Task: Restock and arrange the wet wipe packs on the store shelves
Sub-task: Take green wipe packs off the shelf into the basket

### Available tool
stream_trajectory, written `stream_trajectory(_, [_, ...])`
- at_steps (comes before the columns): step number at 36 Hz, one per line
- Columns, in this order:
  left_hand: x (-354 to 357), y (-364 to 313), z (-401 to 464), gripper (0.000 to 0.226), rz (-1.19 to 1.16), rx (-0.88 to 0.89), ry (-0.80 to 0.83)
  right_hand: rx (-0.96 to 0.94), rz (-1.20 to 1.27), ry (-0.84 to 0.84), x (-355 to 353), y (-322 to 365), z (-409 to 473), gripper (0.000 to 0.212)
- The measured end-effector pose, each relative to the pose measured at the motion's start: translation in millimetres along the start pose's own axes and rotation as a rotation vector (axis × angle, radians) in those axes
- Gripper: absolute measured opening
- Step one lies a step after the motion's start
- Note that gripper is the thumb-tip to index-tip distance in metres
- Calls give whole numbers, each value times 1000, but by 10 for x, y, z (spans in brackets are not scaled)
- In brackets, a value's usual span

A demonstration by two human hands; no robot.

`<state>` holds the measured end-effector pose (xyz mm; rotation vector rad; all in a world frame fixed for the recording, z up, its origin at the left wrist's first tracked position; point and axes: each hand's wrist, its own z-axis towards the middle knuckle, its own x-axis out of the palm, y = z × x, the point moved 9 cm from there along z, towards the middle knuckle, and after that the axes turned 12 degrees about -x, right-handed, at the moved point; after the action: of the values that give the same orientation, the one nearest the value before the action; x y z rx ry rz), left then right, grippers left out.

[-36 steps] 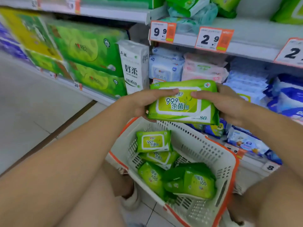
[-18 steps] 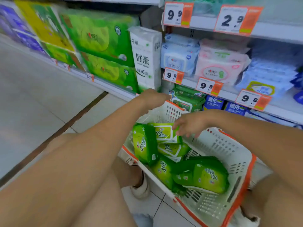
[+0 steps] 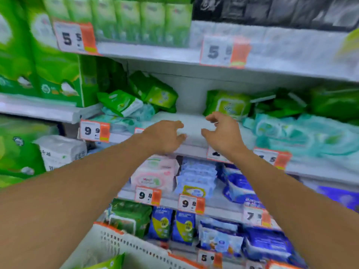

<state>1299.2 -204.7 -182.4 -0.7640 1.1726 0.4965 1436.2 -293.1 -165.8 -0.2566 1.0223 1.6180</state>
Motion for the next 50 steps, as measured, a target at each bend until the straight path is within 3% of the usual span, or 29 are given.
stream_trajectory(5, [247, -153, 714, 51, 198, -56, 124, 40, -310, 79, -327, -490, 534, 55])
stream_trajectory(10, [759, -232, 1026, 74, 372, -73, 497, 184, -402, 171, -309, -1220, 1103, 104])
stream_trajectory(13, [806, -181, 1164, 92, 435, -105, 575, 229, -482, 185, -326, -1576, 1444, 119])
stream_trajectory(17, [820, -196, 1266, 98, 475, -110, 591, 253, -416, 197, -259, -1888, 1731, 130])
stream_trajectory(22, [837, -162, 1271, 95, 429, -121, 589, 274, -439, 247, -68, -1947, 1888, 115])
stream_trajectory(26, [839, -168, 1273, 96, 428, -112, 578, 158, -601, 337, 104, -1710, 1957, 104])
stream_trajectory(33, [813, -176, 1240, 97, 419, -109, 573, -144, -518, 404, 208, -1063, 2082, 87])
stream_trajectory(37, [797, -174, 1216, 96, 427, -112, 557, -22, -549, 488, 270, -1268, 1946, 109])
stream_trajectory(39, [795, -177, 1219, 96, 434, -114, 555, 11, -454, 421, 329, -1392, 1906, 111])
stream_trajectory(42, [792, -182, 1226, 95, 448, -116, 547, 84, -416, 319, 312, -1464, 1936, 105])
stream_trajectory(47, [791, -196, 1204, 93, 457, -112, 552, 219, -395, 453, 220, -1259, 1882, 73])
stream_trajectory(50, [763, -215, 1181, 92, 462, -112, 546, 277, -214, 527, 274, -1203, 1721, 65])
